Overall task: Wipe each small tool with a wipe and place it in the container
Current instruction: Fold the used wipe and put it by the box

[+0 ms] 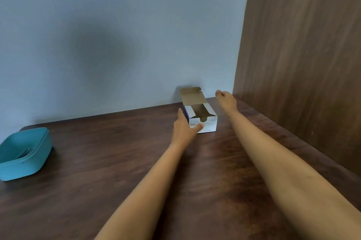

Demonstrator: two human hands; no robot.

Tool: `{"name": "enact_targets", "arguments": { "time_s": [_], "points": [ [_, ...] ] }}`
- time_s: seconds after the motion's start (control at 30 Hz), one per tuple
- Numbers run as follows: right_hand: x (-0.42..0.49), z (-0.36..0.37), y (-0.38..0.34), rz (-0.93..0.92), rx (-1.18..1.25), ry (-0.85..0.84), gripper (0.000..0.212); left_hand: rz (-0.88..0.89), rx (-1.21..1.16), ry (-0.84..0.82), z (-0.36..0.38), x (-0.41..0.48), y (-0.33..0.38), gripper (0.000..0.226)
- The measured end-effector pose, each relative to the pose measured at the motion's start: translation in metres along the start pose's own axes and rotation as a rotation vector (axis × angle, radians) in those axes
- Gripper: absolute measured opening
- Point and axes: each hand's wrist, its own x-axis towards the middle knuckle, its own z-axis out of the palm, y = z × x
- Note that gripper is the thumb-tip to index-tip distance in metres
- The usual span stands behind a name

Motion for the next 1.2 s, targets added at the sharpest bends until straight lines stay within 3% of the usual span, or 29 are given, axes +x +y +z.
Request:
{"name": "enact_targets", "arguments": {
  "time_s": [0.13,0.23,0.37,0.43,0.53,0.6,0.77,0.93,1.03,1.2],
  "points": [
    [0.01,0.011,0.007,0.12,0.254,-0.197,0.023,0.056,0.109,0.074,0.015,0.001,-0.002,0.083],
    [0.008,0.013,0.005,0.17,0.295,-0.333,0.01,0.064,0.184,0.165,0.023,-0.001,-0.003,0.065],
    [0.011,0.014,0.008,0.164,0.42,-0.389,0.046,0.045,0.254,0.223,0.026,-0.002,-0.001,0.052],
    [0.01,0.011,0.012,0.136,0.479,-0.423,0.046,0.038,0.274,0.228,0.027,-0.003,-0.001,0.052],
    [0.003,0.007,0.014,0.149,0.584,-0.411,0.028,0.04,0.29,0.227,0.026,-0.006,-0.003,0.053],
    [0.002,0.007,0.022,0.145,0.629,-0.426,0.032,0.042,0.295,0.224,0.025,-0.007,-0.004,0.054],
    [-0.004,0.01,0.029,0.066,0.537,-0.552,0.047,0.018,0.285,0.214,0.019,-0.011,-0.005,0.053],
    [-0.016,0.014,0.028,-0.076,0.378,-0.568,0.023,0.018,0.293,0.239,0.017,-0.018,-0.007,0.073],
    [-0.02,0.016,0.03,-0.209,0.222,-0.543,0.024,0.057,0.335,0.237,0.015,-0.021,-0.008,0.078],
    [-0.025,0.017,0.037,-0.356,0.024,-0.501,0.025,0.093,0.438,0.185,0.012,-0.019,-0.014,0.06]
  ]
}}
